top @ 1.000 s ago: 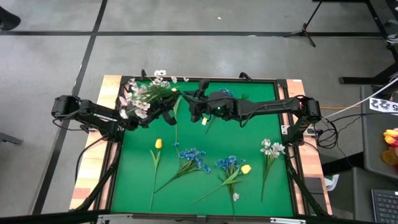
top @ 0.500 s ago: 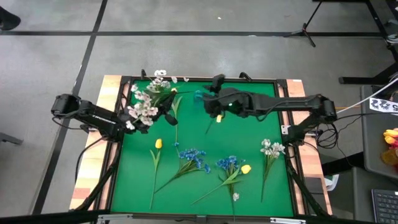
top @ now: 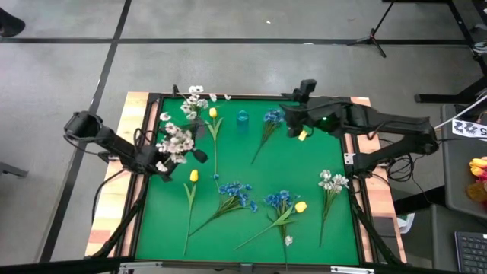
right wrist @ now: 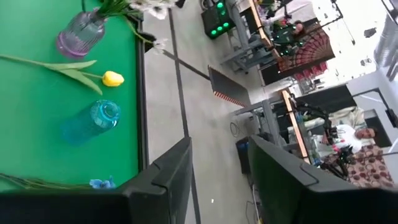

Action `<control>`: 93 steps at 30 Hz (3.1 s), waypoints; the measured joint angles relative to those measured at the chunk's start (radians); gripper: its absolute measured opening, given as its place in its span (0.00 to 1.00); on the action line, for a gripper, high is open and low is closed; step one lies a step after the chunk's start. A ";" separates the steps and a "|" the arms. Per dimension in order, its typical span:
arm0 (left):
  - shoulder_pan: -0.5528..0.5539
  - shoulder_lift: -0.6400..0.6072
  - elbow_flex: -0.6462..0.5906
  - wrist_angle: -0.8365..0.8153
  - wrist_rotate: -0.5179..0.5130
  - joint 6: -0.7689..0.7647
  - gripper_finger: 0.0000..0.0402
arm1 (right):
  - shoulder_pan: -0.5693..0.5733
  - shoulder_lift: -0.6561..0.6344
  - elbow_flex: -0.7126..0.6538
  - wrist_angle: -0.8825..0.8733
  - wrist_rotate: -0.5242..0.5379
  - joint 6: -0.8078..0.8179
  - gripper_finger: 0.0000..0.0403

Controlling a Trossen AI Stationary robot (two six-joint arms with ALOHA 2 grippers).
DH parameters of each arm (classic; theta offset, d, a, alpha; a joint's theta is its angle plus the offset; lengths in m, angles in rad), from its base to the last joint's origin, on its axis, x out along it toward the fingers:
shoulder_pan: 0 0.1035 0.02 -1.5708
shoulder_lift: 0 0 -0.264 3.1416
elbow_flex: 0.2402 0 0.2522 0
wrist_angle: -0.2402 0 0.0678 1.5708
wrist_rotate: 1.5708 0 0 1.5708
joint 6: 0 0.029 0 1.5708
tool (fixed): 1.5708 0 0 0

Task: Sort flowers into vase by color
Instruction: Put the top white flowers into the violet vase

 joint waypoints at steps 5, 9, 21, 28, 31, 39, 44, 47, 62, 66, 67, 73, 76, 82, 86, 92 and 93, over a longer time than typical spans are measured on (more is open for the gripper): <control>-0.030 0.000 0.000 0.001 -0.081 0.075 0.00 | 0.000 -0.009 0.000 -0.049 0.031 0.016 0.39; -0.024 -0.009 0.000 0.003 -0.143 0.123 0.00 | 0.000 -0.011 0.000 -0.085 0.054 0.019 0.39; -0.003 -0.153 -0.020 0.000 -0.192 0.157 0.00 | 0.000 -0.011 0.000 -0.178 0.071 0.069 0.39; -0.005 -0.192 -0.158 -0.001 -0.195 -0.086 0.00 | 0.000 -0.011 0.000 -0.190 0.072 0.069 0.39; 0.016 -0.192 -0.193 -0.002 -0.148 -0.158 0.00 | 0.000 -0.011 0.000 -0.189 0.072 0.069 0.39; 0.084 -0.193 -0.176 -0.004 -0.061 -0.135 0.00 | 0.000 -0.011 0.000 -0.187 0.072 0.089 0.39; 0.108 -0.193 -0.175 -0.018 -0.063 -0.127 0.00 | 0.000 -0.011 0.000 -0.187 0.071 0.090 0.39; 0.115 -0.192 -0.174 -0.034 -0.063 -0.126 0.00 | 0.000 -0.011 0.000 -0.187 0.069 0.090 0.39; 0.136 -0.192 -0.174 -0.182 -0.067 -0.234 0.00 | 0.000 -0.010 0.000 -0.187 0.050 0.094 0.39; 0.133 -0.193 -0.165 -0.181 -0.079 -0.248 0.00 | 0.000 -0.010 0.000 -0.187 0.050 0.094 0.39; 0.133 -0.195 -0.158 -0.181 -0.085 -0.244 0.00 | 0.000 -0.010 0.000 -0.187 0.050 0.094 0.39; 0.133 -0.197 -0.080 -0.181 -0.130 -0.127 0.00 | 0.000 -0.010 0.000 -0.191 0.050 0.094 0.39; 0.132 -0.197 -0.029 -0.183 -0.184 -0.061 0.00 | 0.000 -0.010 0.000 -0.191 0.050 0.094 0.39; 0.103 -0.197 0.037 -0.182 -0.194 -0.016 0.00 | 0.000 -0.010 0.000 -0.191 0.050 0.094 0.39; 0.089 -0.197 0.043 -0.183 -0.194 -0.024 0.00 | 0.000 -0.010 0.000 -0.191 0.050 0.094 0.39; 0.052 -0.196 0.043 -0.184 -0.194 -0.045 0.00 | 0.000 -0.010 0.000 -0.192 0.049 0.094 0.39; 0.045 -0.196 0.043 -0.184 -0.194 -0.046 0.00 | 0.000 -0.010 0.000 -0.192 0.049 0.094 0.39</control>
